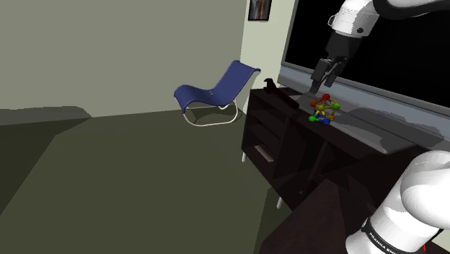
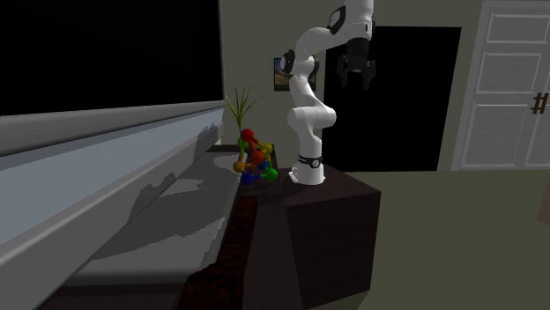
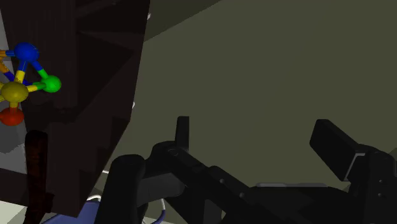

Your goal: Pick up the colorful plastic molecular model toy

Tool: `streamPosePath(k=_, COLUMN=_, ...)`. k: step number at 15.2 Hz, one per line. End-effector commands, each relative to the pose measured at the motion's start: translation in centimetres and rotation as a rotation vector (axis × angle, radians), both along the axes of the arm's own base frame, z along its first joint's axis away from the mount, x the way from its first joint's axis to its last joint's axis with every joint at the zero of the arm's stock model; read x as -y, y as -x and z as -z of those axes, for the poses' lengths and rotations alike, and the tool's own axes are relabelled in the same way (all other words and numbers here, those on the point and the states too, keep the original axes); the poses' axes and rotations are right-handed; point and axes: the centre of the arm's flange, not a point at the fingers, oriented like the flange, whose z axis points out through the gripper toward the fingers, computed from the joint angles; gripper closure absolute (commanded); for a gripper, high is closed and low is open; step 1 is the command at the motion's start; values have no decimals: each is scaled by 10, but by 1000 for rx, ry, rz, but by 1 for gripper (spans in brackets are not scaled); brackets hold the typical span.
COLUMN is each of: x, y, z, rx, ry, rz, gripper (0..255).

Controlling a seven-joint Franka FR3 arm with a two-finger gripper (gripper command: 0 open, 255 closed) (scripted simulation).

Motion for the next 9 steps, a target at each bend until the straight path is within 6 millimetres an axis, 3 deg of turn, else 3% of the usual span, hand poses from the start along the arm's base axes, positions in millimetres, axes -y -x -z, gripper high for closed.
streamPosePath(k=1, x=0, y=0, z=0, rx=0, ry=0, rz=0, gripper=0)
streamPosePath(k=9, x=91, y=-53, z=27, rx=-32, ry=-15, rz=51, gripper=0)
